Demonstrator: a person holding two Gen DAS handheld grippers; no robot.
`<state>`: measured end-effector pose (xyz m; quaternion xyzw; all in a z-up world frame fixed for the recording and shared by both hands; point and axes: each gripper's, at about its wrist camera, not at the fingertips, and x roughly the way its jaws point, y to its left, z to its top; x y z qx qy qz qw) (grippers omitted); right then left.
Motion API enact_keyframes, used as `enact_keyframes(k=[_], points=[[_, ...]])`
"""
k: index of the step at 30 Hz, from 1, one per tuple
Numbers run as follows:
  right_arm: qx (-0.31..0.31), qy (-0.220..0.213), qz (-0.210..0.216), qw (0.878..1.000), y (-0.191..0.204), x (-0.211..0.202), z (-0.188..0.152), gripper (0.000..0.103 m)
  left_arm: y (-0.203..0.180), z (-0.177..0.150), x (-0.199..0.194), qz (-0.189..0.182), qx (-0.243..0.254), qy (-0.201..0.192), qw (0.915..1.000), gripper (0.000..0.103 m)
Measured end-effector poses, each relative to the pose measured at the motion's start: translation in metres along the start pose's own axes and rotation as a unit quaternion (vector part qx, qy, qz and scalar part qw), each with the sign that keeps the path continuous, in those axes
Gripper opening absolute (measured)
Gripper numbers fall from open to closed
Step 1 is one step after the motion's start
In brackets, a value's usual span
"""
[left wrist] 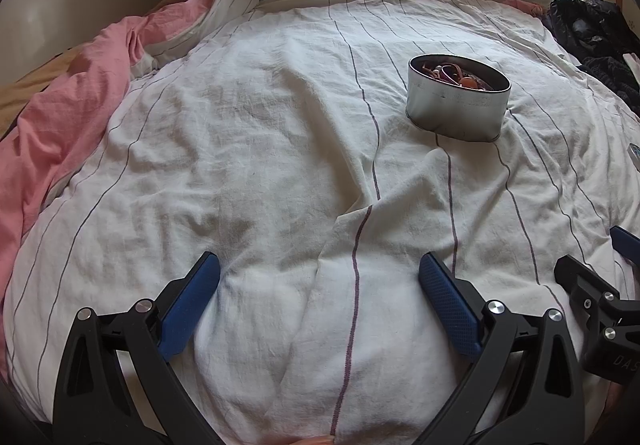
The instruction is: Organize jewelry
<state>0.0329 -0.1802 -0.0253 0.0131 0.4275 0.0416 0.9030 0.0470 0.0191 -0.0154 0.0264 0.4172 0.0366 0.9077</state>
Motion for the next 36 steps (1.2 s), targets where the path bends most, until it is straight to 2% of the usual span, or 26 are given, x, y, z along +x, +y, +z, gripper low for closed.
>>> enact_keyframes(k=[32, 36], points=[[-0.001, -0.001, -0.002, 1.000, -0.0004, -0.0006, 0.0001, 0.096, 0.0000, 0.0003, 0.0001, 0.000, 0.000, 0.000, 1.0000, 0.096], [0.012, -0.013, 0.004, 1.000, -0.0061, -0.0057, 0.0003, 0.096, 0.0018, 0.0031, -0.0016, -0.005, -0.002, 0.000, 1.0000, 0.096]])
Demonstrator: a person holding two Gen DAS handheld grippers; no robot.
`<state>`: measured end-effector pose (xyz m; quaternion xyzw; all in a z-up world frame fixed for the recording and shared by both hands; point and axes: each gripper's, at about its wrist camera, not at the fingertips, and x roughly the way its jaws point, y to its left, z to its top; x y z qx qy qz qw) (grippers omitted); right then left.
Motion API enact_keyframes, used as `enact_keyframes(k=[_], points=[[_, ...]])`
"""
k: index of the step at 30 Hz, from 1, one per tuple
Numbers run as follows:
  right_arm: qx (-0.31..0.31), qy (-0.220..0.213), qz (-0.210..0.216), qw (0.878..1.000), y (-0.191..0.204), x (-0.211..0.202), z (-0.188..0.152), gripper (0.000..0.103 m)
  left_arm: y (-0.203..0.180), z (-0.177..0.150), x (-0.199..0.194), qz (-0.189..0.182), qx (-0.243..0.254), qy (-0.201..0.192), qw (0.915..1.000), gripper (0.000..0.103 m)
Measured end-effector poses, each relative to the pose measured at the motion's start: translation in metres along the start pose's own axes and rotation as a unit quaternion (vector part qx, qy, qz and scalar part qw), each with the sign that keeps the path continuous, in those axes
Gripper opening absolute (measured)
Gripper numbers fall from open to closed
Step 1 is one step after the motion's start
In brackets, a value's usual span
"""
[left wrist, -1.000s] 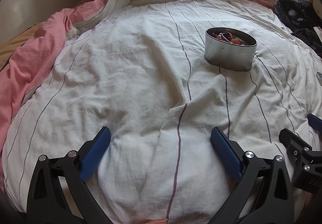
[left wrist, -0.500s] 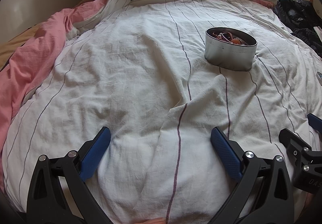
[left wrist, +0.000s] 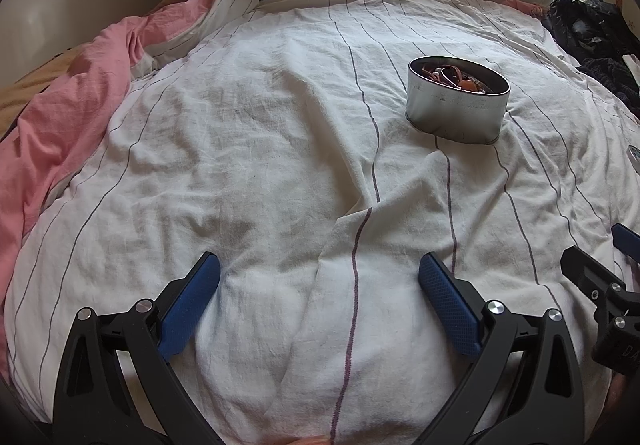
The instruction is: Organize jewelry
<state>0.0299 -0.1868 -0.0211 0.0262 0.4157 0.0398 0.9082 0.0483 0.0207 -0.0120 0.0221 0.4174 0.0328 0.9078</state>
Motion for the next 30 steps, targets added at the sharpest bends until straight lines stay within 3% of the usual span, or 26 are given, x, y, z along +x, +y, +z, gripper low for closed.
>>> enact_keyframes(k=[7, 13, 17, 26, 30], points=[[0.049, -0.049, -0.019, 0.997, -0.021, -0.015, 0.011, 0.096, 0.014, 0.018, -0.001, 0.012, -0.010, -0.010, 0.9998, 0.096], [0.070, -0.024, -0.047, 0.996, -0.033, -0.006, 0.014, 0.096, 0.037, 0.021, 0.004, 0.037, -0.042, -0.002, 0.9984, 0.096], [0.059, 0.012, -0.064, 0.996, -0.029, 0.008, 0.014, 0.096, 0.043, 0.017, 0.017, 0.023, -0.055, 0.025, 0.9979, 0.096], [0.045, 0.022, -0.080, 0.996, -0.025, 0.012, 0.011, 0.096, 0.038, 0.014, 0.017, 0.035, -0.046, 0.025, 0.9980, 0.096], [0.045, 0.022, -0.079, 0.996, -0.025, 0.012, 0.011, 0.096, 0.043, 0.015, 0.019, 0.019, -0.057, 0.030, 0.9977, 0.096]])
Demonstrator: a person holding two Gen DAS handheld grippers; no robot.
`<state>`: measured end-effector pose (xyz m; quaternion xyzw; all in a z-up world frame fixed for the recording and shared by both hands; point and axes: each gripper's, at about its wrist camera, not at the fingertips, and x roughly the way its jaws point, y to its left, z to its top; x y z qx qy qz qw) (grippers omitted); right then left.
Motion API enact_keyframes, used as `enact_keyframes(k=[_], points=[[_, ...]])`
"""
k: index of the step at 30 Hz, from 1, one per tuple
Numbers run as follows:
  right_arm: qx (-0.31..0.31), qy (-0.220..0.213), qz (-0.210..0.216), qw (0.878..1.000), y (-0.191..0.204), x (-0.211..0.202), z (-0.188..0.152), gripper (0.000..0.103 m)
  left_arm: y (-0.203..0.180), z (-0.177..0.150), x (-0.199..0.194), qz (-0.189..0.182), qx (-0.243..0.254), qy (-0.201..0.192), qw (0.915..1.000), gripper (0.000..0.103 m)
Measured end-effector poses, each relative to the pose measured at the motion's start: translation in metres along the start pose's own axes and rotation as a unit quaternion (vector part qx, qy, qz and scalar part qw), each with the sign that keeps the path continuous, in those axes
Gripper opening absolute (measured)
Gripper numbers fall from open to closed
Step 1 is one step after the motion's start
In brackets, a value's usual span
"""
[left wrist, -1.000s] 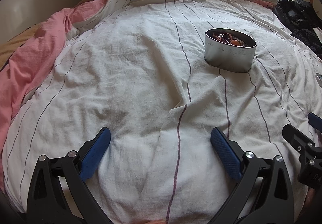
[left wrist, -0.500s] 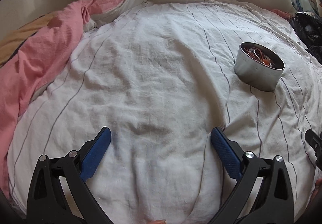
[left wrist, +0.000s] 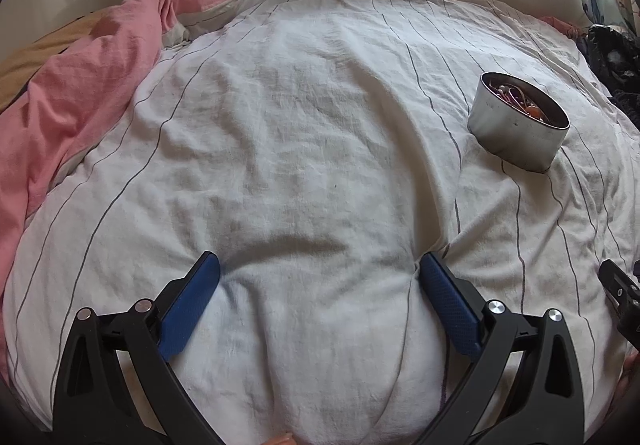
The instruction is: Organize jewelry
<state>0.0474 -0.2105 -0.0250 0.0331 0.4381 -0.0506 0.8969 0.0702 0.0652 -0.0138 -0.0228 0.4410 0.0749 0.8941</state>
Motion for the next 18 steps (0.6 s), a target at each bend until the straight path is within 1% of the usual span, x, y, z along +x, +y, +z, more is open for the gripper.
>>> enact_keyframes(k=[7, 10, 13, 14, 17, 18], points=[[0.001, 0.000, 0.005, 1.000, 0.001, -0.001, -0.001, 0.096, 0.000, -0.001, -0.001, -0.002, -0.001, -0.001, 1.0000, 0.096], [0.001, -0.001, 0.006, 1.000, 0.002, -0.002, -0.001, 0.096, 0.002, -0.002, -0.004, -0.016, -0.002, -0.013, 0.9998, 0.096], [0.000, -0.001, 0.006, 1.000, 0.002, -0.003, -0.001, 0.096, -0.002, -0.002, -0.007, -0.021, 0.011, -0.020, 0.9995, 0.096], [0.000, -0.001, 0.006, 1.000, 0.002, -0.003, -0.001, 0.096, -0.005, -0.001, -0.009, -0.028, 0.019, -0.022, 0.9992, 0.096], [-0.001, -0.002, 0.009, 1.000, 0.002, -0.004, -0.002, 0.096, -0.012, 0.006, -0.018, -0.046, 0.031, -0.029, 0.9980, 0.096], [0.000, -0.003, 0.011, 1.000, 0.002, -0.004, -0.002, 0.096, -0.013, 0.009, -0.020, -0.047, 0.029, -0.033, 0.9979, 0.096]])
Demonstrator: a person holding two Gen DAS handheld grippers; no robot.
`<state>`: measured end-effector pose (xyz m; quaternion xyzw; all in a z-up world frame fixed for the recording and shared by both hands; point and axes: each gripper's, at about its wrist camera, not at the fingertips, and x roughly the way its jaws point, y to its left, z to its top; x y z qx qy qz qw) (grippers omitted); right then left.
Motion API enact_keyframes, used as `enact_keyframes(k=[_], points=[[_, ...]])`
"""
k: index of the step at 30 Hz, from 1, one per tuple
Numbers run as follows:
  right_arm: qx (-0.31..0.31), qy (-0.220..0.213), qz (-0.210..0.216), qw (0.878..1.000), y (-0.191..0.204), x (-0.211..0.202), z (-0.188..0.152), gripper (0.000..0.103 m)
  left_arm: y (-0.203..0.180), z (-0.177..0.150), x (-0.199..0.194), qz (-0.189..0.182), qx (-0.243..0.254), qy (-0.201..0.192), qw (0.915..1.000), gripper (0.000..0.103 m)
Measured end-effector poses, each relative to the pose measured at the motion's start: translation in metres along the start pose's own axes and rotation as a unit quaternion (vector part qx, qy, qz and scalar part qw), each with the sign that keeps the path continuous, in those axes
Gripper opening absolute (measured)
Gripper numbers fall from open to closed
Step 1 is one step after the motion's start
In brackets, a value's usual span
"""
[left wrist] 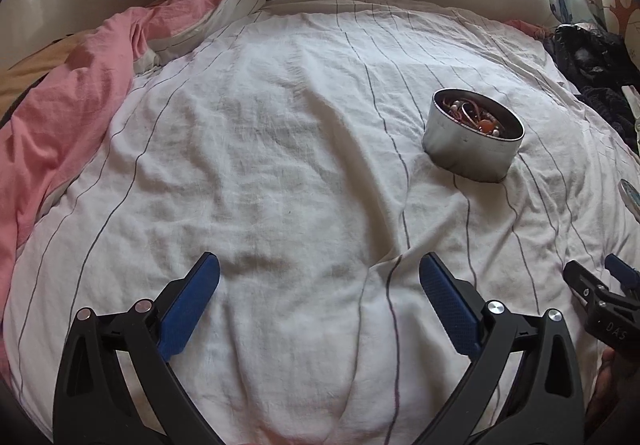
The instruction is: Organize jewelry
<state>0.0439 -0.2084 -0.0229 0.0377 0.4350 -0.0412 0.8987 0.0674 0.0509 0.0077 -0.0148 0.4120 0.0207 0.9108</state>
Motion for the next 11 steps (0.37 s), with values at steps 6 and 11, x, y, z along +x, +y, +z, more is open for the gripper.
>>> enact_keyframes(k=[6, 11], points=[[0.001, -0.001, 0.002, 1.000, -0.001, -0.001, 0.000, 0.096, 0.000, -0.003, 0.027, 0.022, -0.003, 0.042, 0.9989, 0.096], [0.001, -0.001, 0.003, 1.000, -0.001, -0.001, 0.000, 0.096, -0.001, -0.006, 0.025, 0.022, 0.002, 0.038, 0.9990, 0.096]])
